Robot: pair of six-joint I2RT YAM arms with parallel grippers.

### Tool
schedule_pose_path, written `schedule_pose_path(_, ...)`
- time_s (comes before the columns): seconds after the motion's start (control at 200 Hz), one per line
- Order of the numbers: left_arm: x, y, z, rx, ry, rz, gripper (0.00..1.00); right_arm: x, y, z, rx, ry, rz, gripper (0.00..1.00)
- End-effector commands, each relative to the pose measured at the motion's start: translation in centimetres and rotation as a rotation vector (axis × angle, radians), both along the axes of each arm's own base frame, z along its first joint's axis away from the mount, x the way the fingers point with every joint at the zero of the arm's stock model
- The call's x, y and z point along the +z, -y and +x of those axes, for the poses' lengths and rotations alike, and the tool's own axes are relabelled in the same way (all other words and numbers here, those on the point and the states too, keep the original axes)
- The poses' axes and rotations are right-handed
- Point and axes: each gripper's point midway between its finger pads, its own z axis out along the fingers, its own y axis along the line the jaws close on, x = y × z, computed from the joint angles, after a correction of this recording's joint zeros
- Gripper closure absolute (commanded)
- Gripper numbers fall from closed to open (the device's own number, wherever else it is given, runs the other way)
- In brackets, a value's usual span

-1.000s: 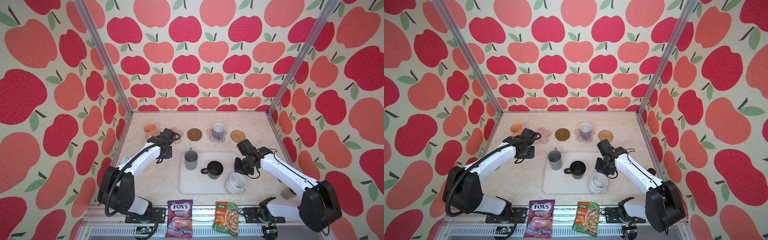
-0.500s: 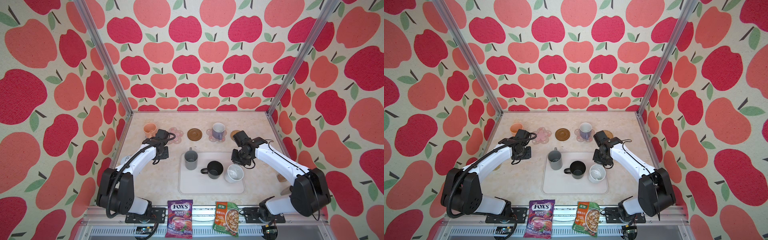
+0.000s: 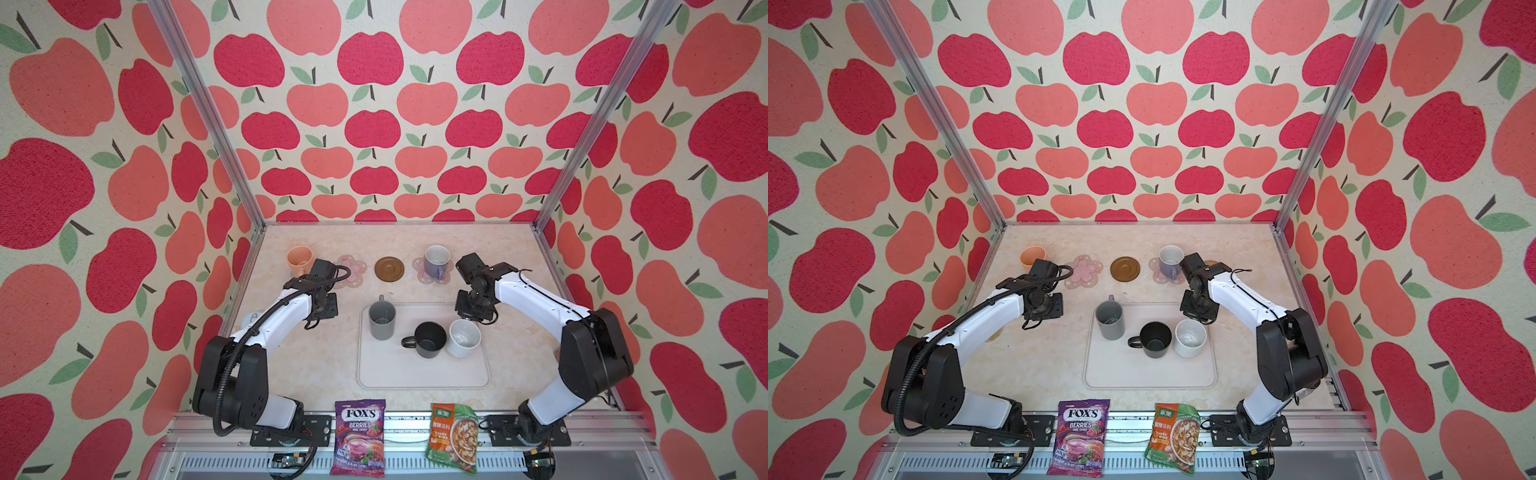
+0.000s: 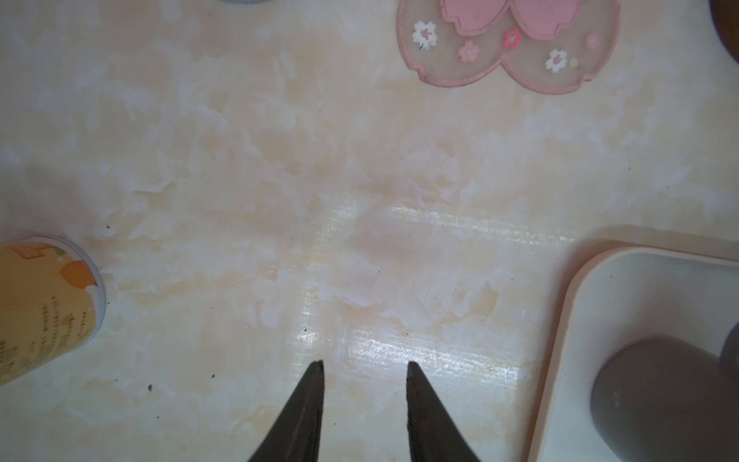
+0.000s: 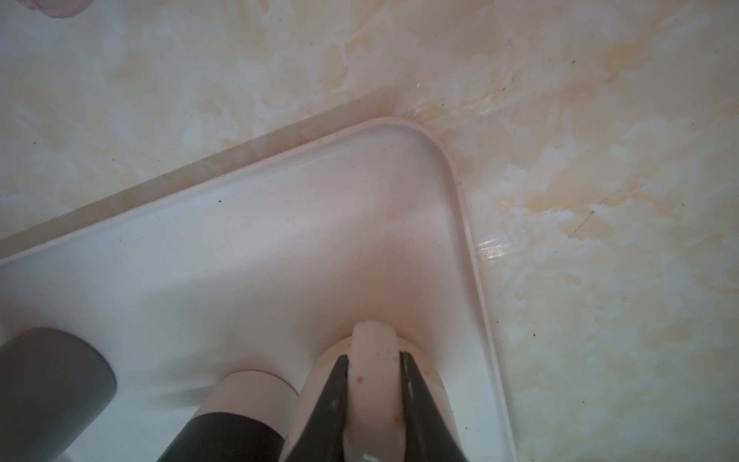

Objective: Place cups on coasters
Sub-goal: Move the cup from the tray, then rotate the cup on the tray.

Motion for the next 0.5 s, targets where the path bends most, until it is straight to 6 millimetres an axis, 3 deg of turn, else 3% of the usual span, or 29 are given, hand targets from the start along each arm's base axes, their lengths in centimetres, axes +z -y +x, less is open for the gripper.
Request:
schedule_pose_path(0.0, -0.1, 0.0, 0.0, -0.014, -0.005, -0.003, 0.63, 0.8, 1.5, -0.8, 0.002, -0.001, -0.046, 0.7)
schedule_pose_path(0.11, 0.0, 0.2, 0.0, -0.018, -0.006, -0.015, 0.63, 0.8, 2.3, -1.7, 0.002, -0.002, -0.066, 0.59)
schedule_pose_path(0.495, 0.6, 0.8, -0.4, -0.032, -0.006, -0.017, 0.63, 0.9, 4.3, -3.0, 0.006, 0.008, -0.101, 0.56)
